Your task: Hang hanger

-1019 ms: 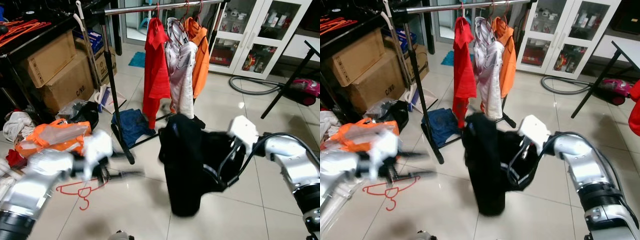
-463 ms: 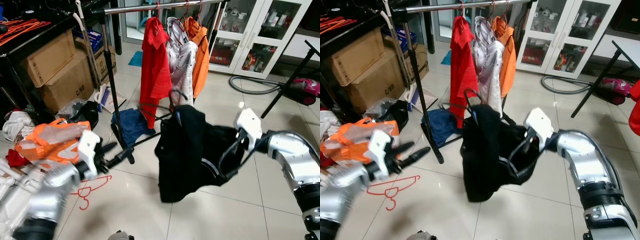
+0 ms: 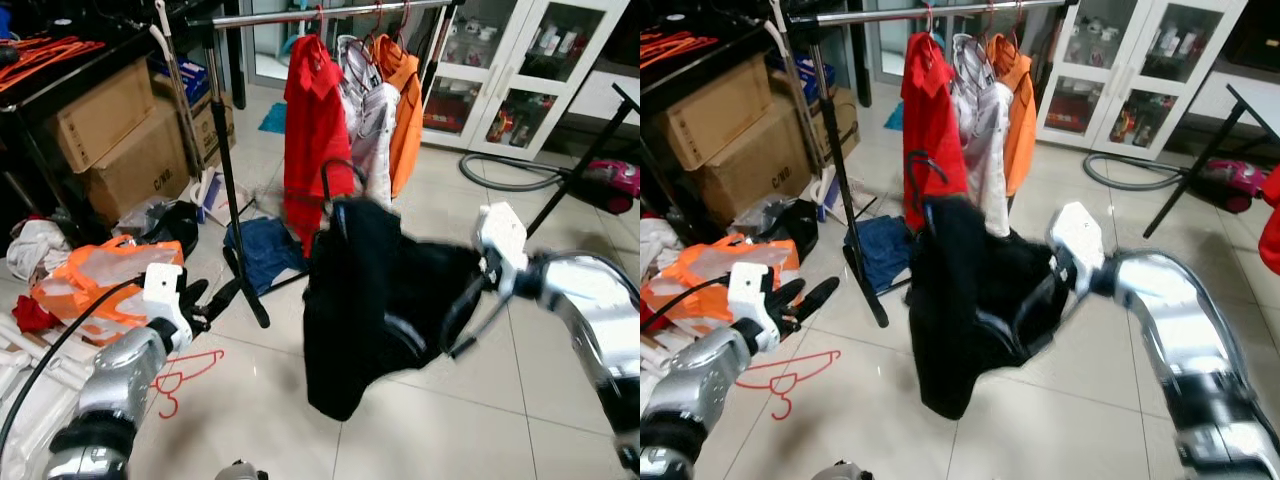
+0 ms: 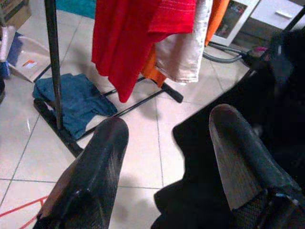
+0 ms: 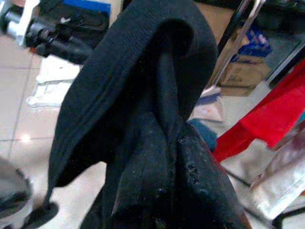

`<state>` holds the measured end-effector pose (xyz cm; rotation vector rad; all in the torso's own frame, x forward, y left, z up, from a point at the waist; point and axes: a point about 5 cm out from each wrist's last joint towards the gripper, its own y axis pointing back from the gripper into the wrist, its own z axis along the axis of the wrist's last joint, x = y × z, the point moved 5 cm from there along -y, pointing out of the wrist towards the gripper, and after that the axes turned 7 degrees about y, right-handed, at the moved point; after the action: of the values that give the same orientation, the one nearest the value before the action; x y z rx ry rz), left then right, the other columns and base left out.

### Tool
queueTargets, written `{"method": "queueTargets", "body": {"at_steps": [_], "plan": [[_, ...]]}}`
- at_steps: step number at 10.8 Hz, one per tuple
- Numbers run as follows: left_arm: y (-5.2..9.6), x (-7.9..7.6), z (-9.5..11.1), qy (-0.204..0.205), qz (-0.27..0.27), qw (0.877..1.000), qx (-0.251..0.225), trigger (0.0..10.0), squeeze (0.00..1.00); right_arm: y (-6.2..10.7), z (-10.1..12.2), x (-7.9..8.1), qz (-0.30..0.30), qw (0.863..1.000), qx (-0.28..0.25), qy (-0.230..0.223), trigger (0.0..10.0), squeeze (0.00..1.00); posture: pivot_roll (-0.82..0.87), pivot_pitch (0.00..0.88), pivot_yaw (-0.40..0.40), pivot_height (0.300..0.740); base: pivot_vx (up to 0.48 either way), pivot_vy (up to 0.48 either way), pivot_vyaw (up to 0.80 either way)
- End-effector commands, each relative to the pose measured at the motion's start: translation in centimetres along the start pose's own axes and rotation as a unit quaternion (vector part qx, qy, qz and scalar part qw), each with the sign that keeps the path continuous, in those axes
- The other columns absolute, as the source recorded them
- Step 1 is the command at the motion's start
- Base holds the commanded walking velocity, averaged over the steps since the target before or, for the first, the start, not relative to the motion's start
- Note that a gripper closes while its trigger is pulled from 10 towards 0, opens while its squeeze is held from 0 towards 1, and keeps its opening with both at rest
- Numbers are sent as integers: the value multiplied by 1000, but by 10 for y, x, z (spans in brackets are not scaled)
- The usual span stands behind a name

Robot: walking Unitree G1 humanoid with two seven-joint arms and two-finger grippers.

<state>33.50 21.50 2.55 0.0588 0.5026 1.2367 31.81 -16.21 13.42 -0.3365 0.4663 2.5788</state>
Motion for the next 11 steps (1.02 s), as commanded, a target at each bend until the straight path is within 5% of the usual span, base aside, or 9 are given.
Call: {"method": "queueTargets", "body": {"at_steps": [1, 5, 7, 11], "plan": [[-6, -3, 6, 4, -9, 1000, -8, 10000, 0, 1, 7, 3, 10, 1000, -7, 11, 0, 0, -53, 6, -36, 740, 0, 0, 0], [-16, -41, -7, 28, -135, 990, 43, 10000, 0, -6, 21, 17, 20, 999, -32, 3, 0, 0, -68, 0, -17, 740, 0, 0, 0], [-16, -45, -21, 39, -149, 986, 71, 10000, 0, -4, 41, 20, 30, 998, -62, -2, 0, 0, -76, 0, -12, 740, 0, 0, 0], [-23, -45, -4, 81, -146, 985, 32, 10000, 0, 1, 66, 31, 54, 995, -82, 2, 0, 0, -94, 9, -10, 740, 0, 0, 0]]}}
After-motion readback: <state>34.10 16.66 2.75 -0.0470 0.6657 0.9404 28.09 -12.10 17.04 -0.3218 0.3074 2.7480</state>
